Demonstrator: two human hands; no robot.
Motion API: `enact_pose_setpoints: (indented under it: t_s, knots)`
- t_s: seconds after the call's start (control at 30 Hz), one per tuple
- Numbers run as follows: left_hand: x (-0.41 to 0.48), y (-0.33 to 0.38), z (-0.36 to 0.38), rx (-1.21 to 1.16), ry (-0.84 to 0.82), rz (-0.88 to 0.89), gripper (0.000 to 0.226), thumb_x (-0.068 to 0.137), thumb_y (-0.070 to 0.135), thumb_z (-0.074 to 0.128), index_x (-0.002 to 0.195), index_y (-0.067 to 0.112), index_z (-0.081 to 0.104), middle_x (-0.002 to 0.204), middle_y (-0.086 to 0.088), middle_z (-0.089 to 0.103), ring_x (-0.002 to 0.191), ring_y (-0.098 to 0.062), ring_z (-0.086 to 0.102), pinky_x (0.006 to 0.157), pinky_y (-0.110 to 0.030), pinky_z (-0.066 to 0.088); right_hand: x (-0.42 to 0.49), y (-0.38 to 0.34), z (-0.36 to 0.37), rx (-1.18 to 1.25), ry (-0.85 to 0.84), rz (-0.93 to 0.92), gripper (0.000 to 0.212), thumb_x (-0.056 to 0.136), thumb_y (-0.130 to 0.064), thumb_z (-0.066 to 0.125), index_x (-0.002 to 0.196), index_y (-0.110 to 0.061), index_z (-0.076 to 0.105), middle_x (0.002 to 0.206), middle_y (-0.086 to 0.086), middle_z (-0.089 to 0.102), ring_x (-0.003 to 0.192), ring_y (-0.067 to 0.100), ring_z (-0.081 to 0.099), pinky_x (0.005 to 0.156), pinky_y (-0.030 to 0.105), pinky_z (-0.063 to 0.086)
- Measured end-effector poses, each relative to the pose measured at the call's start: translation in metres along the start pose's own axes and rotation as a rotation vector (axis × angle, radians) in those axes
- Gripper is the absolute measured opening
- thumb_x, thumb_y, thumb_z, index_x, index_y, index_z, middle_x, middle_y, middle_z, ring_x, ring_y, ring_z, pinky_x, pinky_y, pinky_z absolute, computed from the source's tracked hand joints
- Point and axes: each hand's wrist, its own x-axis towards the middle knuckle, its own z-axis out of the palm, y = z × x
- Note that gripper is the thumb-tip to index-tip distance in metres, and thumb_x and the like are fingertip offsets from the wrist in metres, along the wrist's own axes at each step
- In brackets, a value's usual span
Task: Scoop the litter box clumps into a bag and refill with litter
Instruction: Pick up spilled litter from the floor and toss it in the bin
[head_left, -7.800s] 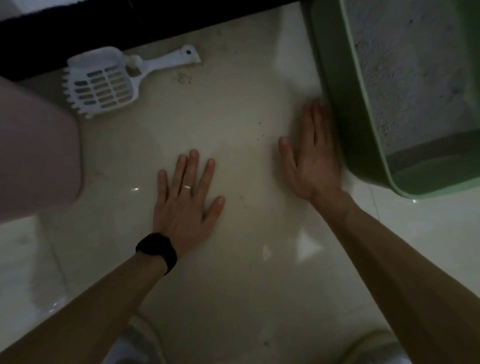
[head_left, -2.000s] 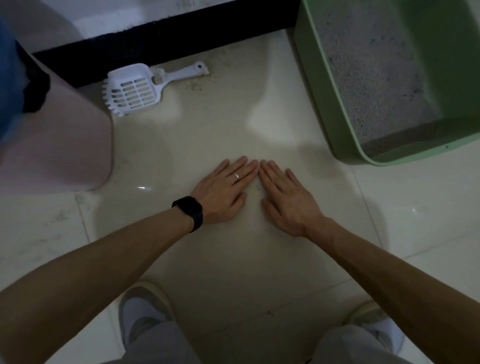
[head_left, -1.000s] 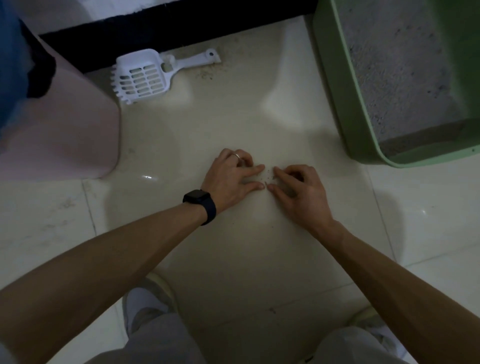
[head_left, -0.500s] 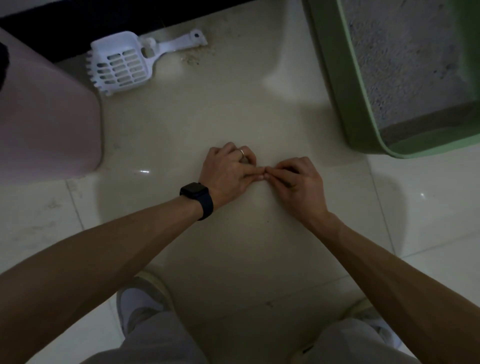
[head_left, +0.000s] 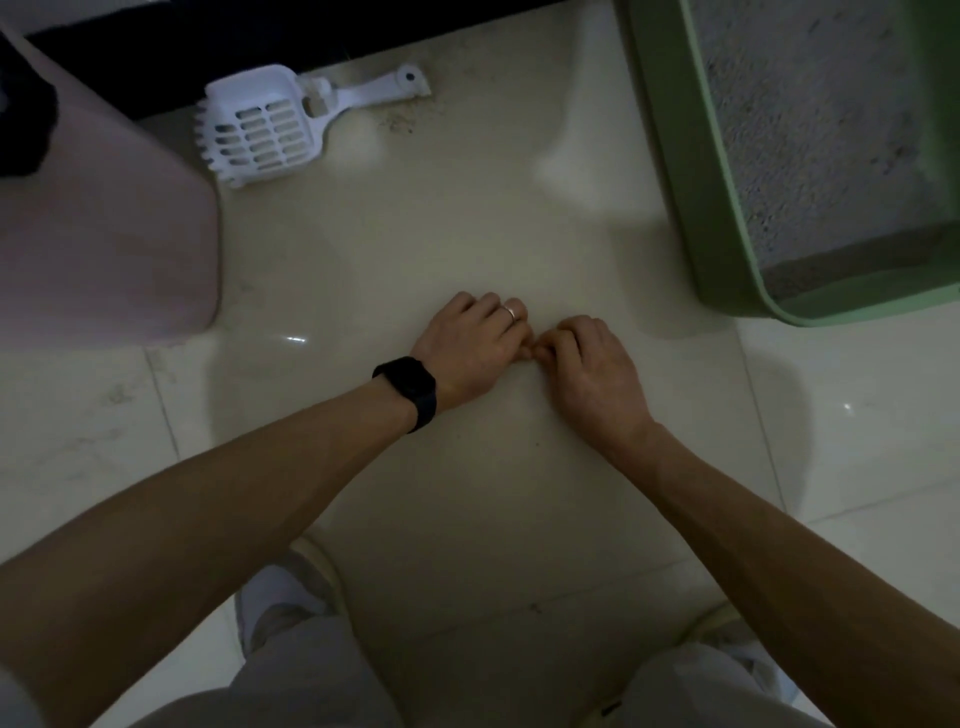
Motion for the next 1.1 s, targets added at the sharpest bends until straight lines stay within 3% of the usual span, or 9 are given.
enact_pose_setpoints:
  t_s: [0.2,0.3,0.4,0.57,0.7,0.83,0.97,1.03,1.1]
  knots:
    - [0.003,0.010,-0.014,-0.071,-0.086,-0.175,0.011,0.092,0.020,0.064,0.088,0.011,0.065,0.094,-0.011,0.061,0.080,-0.028,0.059,0.065,-0.034,0.042,0.015,0.001,-0.011,0.028,-0.186,0.014,0.018,0.098,-0.015,0.056,0.086,-0.001,0.060,0.082,0.016,0.054,0.074,0.033,0.052,0.068,0.042,0.045]
    - [0.006,0.006,-0.041,-0.254,-0.085,-0.358,0.019,0.100,0.026,0.053,0.096,0.011,0.063,0.104,-0.007,0.057,0.089,-0.024,0.056,0.072,-0.037,0.044,0.033,-0.008,-0.038,0.279,-0.219,0.286,0.019,0.099,-0.017,0.053,0.088,-0.003,0.058,0.087,0.011,0.054,0.081,0.025,0.050,0.073,0.029,0.035]
    - [0.013,-0.006,-0.098,-0.347,-0.011,-0.468,0.024,0.101,0.033,0.049,0.103,0.012,0.062,0.111,-0.002,0.053,0.090,-0.017,0.056,0.071,-0.031,0.045,0.063,-0.027,-0.070,0.429,-0.198,0.437,0.025,0.101,-0.027,0.049,0.088,-0.008,0.057,0.083,0.001,0.056,0.078,0.016,0.050,0.068,0.027,0.032]
    - [0.026,-0.038,-0.216,-0.379,0.211,-0.491,0.018,0.101,0.035,0.048,0.098,0.019,0.056,0.098,0.008,0.049,0.080,-0.010,0.051,0.071,-0.030,0.047,0.155,-0.091,-0.138,0.634,-0.087,0.330,0.024,0.101,-0.040,0.047,0.083,-0.026,0.053,0.073,-0.010,0.056,0.061,0.000,0.049,0.055,0.013,0.036]
    - [0.015,-0.069,-0.329,-0.341,0.393,-0.550,0.010,0.100,0.030,0.052,0.094,0.023,0.054,0.089,0.010,0.059,0.075,-0.001,0.054,0.071,-0.015,0.043,0.225,-0.169,-0.201,0.729,0.005,0.106,0.019,0.102,-0.034,0.049,0.086,-0.024,0.055,0.070,-0.012,0.056,0.063,-0.004,0.053,0.057,0.008,0.037]
    - [-0.036,-0.119,-0.407,-0.141,0.487,-0.713,0.010,0.096,0.027,0.060,0.093,0.018,0.061,0.084,0.012,0.063,0.069,-0.001,0.055,0.067,-0.012,0.036,0.285,-0.243,-0.224,0.643,-0.080,-0.098,0.018,0.100,-0.034,0.051,0.090,-0.021,0.058,0.075,-0.009,0.058,0.073,0.009,0.054,0.065,0.021,0.035]
    - [-0.095,-0.170,-0.424,-0.066,0.295,-0.965,0.003,0.090,0.017,0.065,0.089,0.020,0.066,0.087,0.003,0.071,0.084,-0.017,0.065,0.079,-0.027,0.047,0.324,-0.299,-0.208,0.450,-0.275,-0.241,0.025,0.101,-0.022,0.049,0.088,-0.005,0.061,0.080,0.006,0.061,0.074,0.021,0.056,0.068,0.031,0.044]
    - [-0.119,-0.181,-0.420,-0.084,0.080,-1.021,0.020,0.088,0.004,0.061,0.092,0.022,0.067,0.091,0.003,0.068,0.090,-0.018,0.065,0.083,-0.029,0.050,0.334,-0.319,-0.190,0.263,-0.429,-0.319,0.019,0.097,-0.007,0.049,0.080,-0.005,0.058,0.074,0.009,0.058,0.067,0.019,0.053,0.067,0.026,0.050]
    - [-0.137,-0.185,-0.414,-0.149,-0.092,-1.042,0.037,0.083,-0.008,0.055,0.105,0.020,0.067,0.101,0.003,0.065,0.099,-0.016,0.063,0.084,-0.025,0.049,0.339,-0.332,-0.174,0.145,-0.592,-0.364,0.028,0.094,0.000,0.049,0.115,-0.012,0.063,0.111,0.011,0.063,0.099,0.022,0.059,0.094,0.033,0.050]
